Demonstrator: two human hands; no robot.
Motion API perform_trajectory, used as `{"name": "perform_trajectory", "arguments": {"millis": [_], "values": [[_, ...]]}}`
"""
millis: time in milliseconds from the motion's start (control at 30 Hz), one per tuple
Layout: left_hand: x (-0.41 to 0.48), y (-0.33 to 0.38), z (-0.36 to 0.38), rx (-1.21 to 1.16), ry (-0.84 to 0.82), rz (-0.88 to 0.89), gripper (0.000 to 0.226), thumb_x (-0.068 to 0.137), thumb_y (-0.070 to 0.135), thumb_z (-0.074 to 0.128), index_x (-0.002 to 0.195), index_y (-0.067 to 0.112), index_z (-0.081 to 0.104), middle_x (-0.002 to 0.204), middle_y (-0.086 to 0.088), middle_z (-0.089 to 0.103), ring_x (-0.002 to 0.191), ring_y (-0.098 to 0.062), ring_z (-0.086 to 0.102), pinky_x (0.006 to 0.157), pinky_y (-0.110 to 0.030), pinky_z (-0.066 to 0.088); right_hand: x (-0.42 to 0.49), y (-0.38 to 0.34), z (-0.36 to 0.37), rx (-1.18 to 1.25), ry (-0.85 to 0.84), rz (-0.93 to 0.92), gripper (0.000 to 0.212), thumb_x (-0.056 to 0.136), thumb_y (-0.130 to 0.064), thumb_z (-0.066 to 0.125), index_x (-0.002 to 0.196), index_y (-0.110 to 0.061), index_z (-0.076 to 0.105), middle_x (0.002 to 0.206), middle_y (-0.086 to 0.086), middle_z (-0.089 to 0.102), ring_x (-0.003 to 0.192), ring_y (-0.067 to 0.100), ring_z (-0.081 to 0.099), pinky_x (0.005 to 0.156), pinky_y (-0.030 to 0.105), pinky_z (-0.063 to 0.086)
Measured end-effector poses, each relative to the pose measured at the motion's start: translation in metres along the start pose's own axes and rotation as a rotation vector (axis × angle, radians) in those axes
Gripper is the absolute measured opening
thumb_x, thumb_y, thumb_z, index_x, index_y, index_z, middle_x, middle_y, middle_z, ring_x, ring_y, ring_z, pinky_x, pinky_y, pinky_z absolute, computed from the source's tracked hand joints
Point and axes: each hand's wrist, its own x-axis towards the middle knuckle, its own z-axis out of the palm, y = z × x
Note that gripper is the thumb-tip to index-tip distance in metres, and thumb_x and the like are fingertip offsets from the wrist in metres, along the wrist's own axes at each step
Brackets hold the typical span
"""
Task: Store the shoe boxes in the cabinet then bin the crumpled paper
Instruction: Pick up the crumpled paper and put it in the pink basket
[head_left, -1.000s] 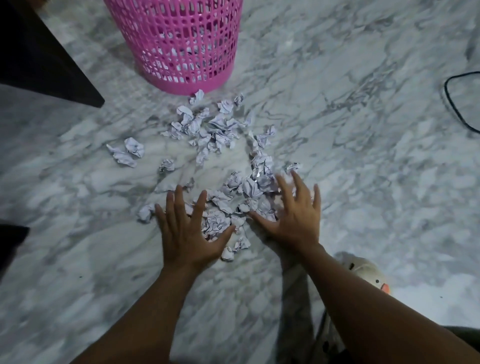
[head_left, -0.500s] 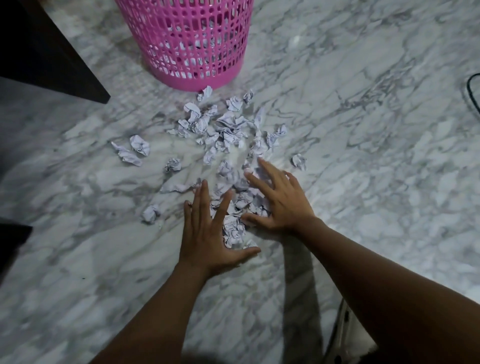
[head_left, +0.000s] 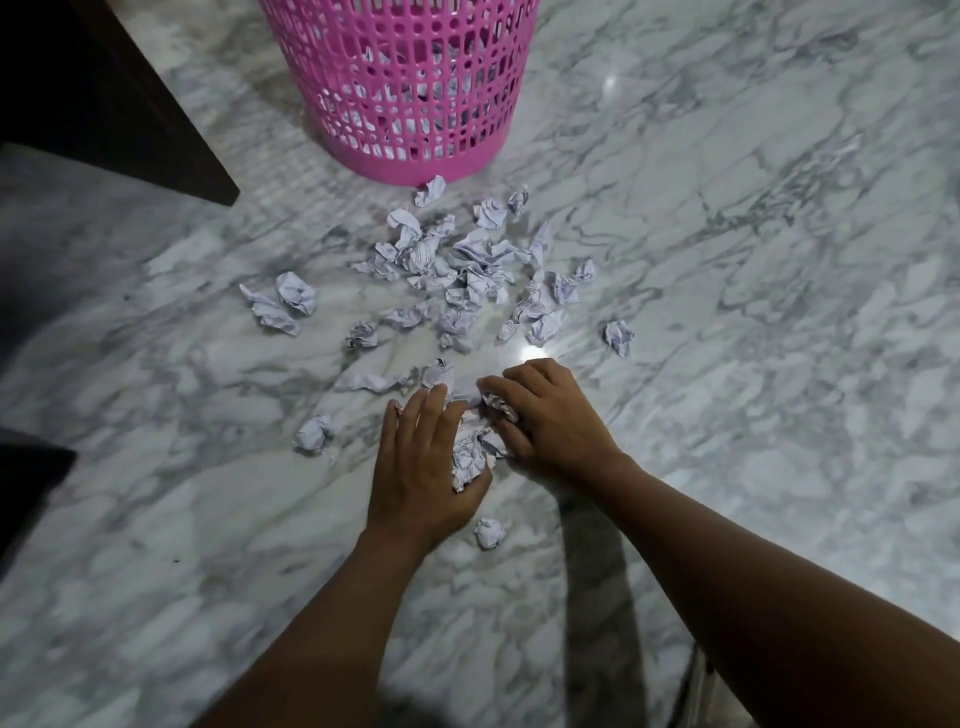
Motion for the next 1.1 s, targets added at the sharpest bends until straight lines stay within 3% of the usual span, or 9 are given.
{"name": "perform_trajectory", "arguments": {"millis": [200, 333, 467, 633, 700, 800, 900, 1100], "values": [[0.008, -0.007, 0.002, 0.02, 0.079, 0.075, 0.051, 0.084, 0.032, 0.05, 0.132, 0.016, 0.049, 0.129, -0.011, 0.056, 0.12, -0.035, 0.053, 0.105, -0.053, 0.039, -0.007, 0.001, 0.003, 0.028, -0.057, 0.052, 0.038, 0.09, -0.016, 0.058, 0.125, -0.004, 0.064, 0.137, 0.01, 0.058, 0.113, 0.031, 0.057, 0.099, 0.042, 0.042], [0.015, -0.01, 0.001, 0.042, 0.093, 0.065, 0.047, 0.084, 0.02, 0.053, 0.13, 0.018, 0.058, 0.124, -0.009, 0.059, 0.113, -0.032, 0.055, 0.098, -0.051, 0.042, -0.008, -0.001, 0.003, 0.017, -0.023, 0.033, 0.029, 0.096, -0.021, 0.057, 0.121, -0.014, 0.069, 0.119, 0.006, 0.065, 0.098, 0.032, 0.059, 0.084, 0.044, 0.044], [0.018, -0.012, 0.0, 0.027, 0.076, 0.043, 0.041, 0.082, 0.02, 0.053, 0.122, 0.018, 0.062, 0.122, -0.007, 0.059, 0.113, -0.031, 0.054, 0.097, -0.05, 0.042, -0.013, -0.004, -0.002, 0.031, -0.067, 0.11, 0.036, 0.085, -0.021, 0.052, 0.116, -0.013, 0.068, 0.12, 0.007, 0.063, 0.101, 0.033, 0.057, 0.084, 0.046, 0.044], [0.021, -0.014, -0.002, -0.009, 0.072, 0.029, 0.035, 0.084, 0.02, 0.05, 0.116, 0.016, 0.065, 0.119, -0.006, 0.06, 0.112, -0.03, 0.053, 0.098, -0.048, 0.04, -0.021, -0.01, -0.013, 0.009, -0.232, 0.105, 0.063, 0.082, -0.057, 0.05, 0.133, -0.021, 0.059, 0.138, 0.008, 0.053, 0.121, 0.032, 0.05, 0.092, 0.045, 0.036], [0.022, -0.016, -0.002, -0.016, 0.068, 0.03, 0.033, 0.084, 0.021, 0.049, 0.112, 0.016, 0.065, 0.119, -0.007, 0.06, 0.112, -0.031, 0.053, 0.098, -0.049, 0.04, -0.023, -0.013, -0.011, -0.016, -0.206, 0.098, 0.056, 0.084, -0.056, 0.059, 0.131, -0.025, 0.061, 0.134, 0.005, 0.056, 0.118, 0.03, 0.051, 0.091, 0.044, 0.037], [0.023, -0.017, 0.0, -0.032, 0.073, 0.023, 0.029, 0.084, 0.02, 0.051, 0.108, 0.015, 0.065, 0.118, -0.007, 0.06, 0.111, -0.032, 0.053, 0.097, -0.049, 0.04, -0.023, -0.015, -0.005, -0.004, -0.083, 0.052, 0.031, 0.088, -0.034, 0.066, 0.115, -0.02, 0.071, 0.116, 0.003, 0.064, 0.101, 0.028, 0.056, 0.081, 0.038, 0.041], [0.023, -0.016, -0.001, -0.034, 0.083, 0.018, 0.026, 0.085, 0.019, 0.052, 0.107, 0.016, 0.065, 0.118, -0.006, 0.059, 0.111, -0.031, 0.053, 0.097, -0.048, 0.04, -0.023, -0.015, 0.0, 0.033, -0.039, 0.039, 0.02, 0.083, -0.018, 0.07, 0.102, -0.013, 0.073, 0.101, 0.005, 0.067, 0.083, 0.028, 0.057, 0.072, 0.034, 0.042], [0.02, -0.012, -0.005, -0.049, 0.053, -0.018, 0.034, 0.089, 0.027, 0.048, 0.118, 0.023, 0.066, 0.122, -0.004, 0.057, 0.118, -0.028, 0.05, 0.103, -0.047, 0.036, -0.034, -0.023, -0.02, 0.166, -0.03, 0.248, 0.022, 0.084, -0.026, 0.066, 0.099, -0.012, 0.074, 0.091, 0.006, 0.068, 0.076, 0.026, 0.065, 0.064, 0.034, 0.054]]}}
